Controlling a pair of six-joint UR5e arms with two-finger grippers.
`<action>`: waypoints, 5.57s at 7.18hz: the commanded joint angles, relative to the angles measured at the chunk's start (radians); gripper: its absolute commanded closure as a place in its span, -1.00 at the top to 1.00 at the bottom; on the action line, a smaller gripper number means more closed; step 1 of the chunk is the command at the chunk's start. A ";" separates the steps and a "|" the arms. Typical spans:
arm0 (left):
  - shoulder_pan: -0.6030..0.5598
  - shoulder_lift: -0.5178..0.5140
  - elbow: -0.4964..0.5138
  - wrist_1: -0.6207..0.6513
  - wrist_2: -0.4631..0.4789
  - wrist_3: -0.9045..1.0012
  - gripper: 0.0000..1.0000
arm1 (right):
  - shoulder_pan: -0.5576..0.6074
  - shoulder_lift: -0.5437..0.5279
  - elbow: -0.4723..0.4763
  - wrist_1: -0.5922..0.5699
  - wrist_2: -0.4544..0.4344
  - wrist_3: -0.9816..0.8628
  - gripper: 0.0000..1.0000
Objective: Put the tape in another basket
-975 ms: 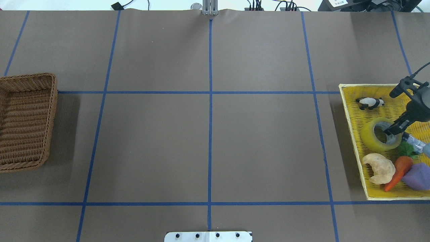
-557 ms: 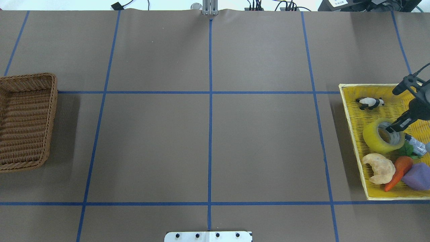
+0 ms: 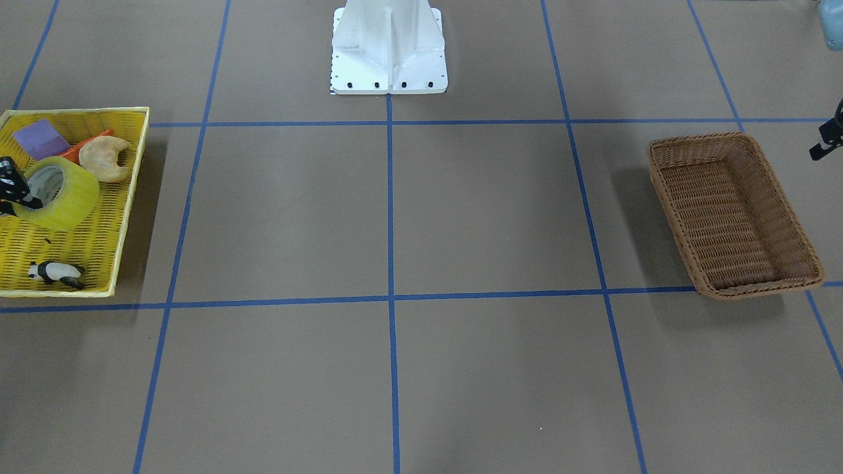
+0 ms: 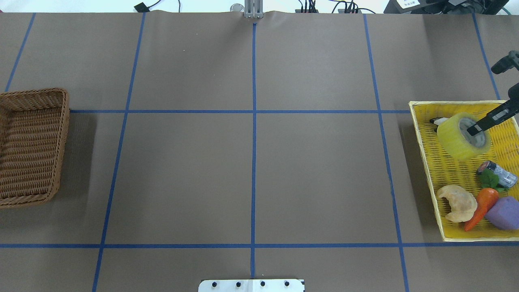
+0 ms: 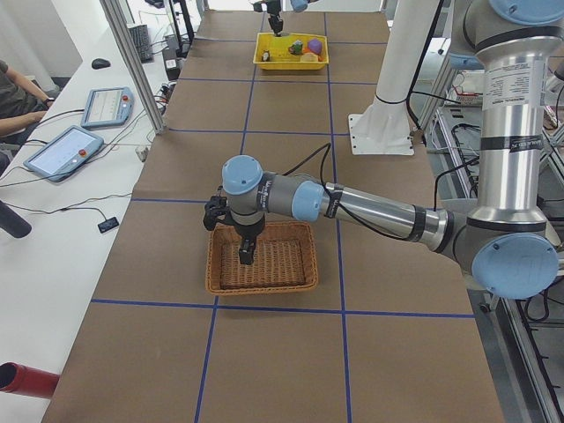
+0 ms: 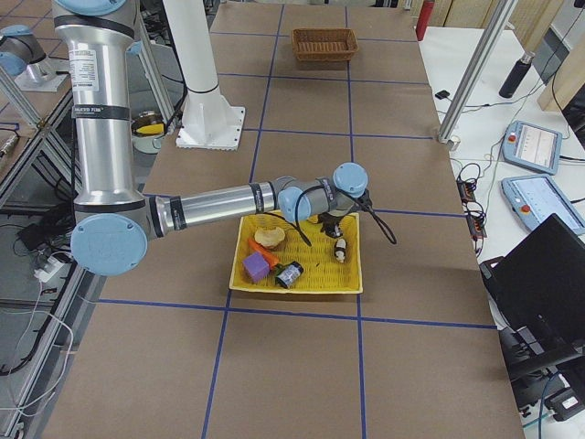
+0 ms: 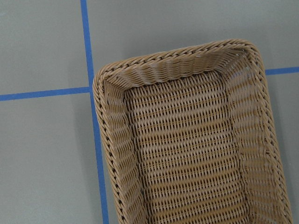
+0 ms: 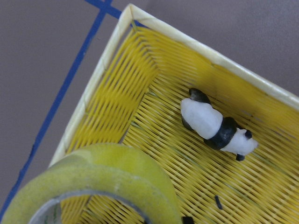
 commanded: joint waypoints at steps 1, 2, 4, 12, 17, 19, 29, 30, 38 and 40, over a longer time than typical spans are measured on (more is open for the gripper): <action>0.002 0.000 0.004 -0.030 -0.108 -0.001 0.96 | 0.004 0.023 0.012 -0.041 0.248 0.105 -1.00; 0.005 -0.003 0.004 -0.044 -0.119 -0.001 0.96 | 0.004 0.023 0.012 -0.041 0.380 0.143 -1.00; 0.005 -0.011 0.011 -0.050 -0.119 -0.001 0.97 | 0.003 0.023 0.010 -0.038 0.601 0.171 -1.00; 0.084 -0.164 0.175 -0.722 -0.333 -0.817 0.97 | -0.118 0.351 -0.195 -0.222 0.993 0.161 -1.00; 0.257 -0.284 0.232 -0.985 -0.172 -1.123 0.96 | -0.200 0.438 -0.269 -0.238 1.060 0.145 -1.00; 0.336 -0.307 0.234 -1.071 -0.091 -1.267 0.97 | -0.209 0.356 -0.201 -0.234 1.200 0.109 -1.00; 0.561 -0.528 0.232 -1.487 0.321 -2.108 0.97 | -0.439 0.562 -0.224 -1.016 1.447 -0.514 -1.00; 0.583 -0.534 0.232 -1.521 0.354 -2.163 0.96 | -0.448 0.582 -0.223 -1.056 1.452 -0.517 -1.00; 0.696 -0.594 0.243 -1.660 0.477 -2.216 0.91 | -0.508 0.614 -0.210 -1.127 1.470 -0.551 -1.00; 0.699 -0.594 0.247 -1.673 0.487 -2.216 0.84 | -0.520 0.614 -0.203 -1.127 1.470 -0.553 -1.00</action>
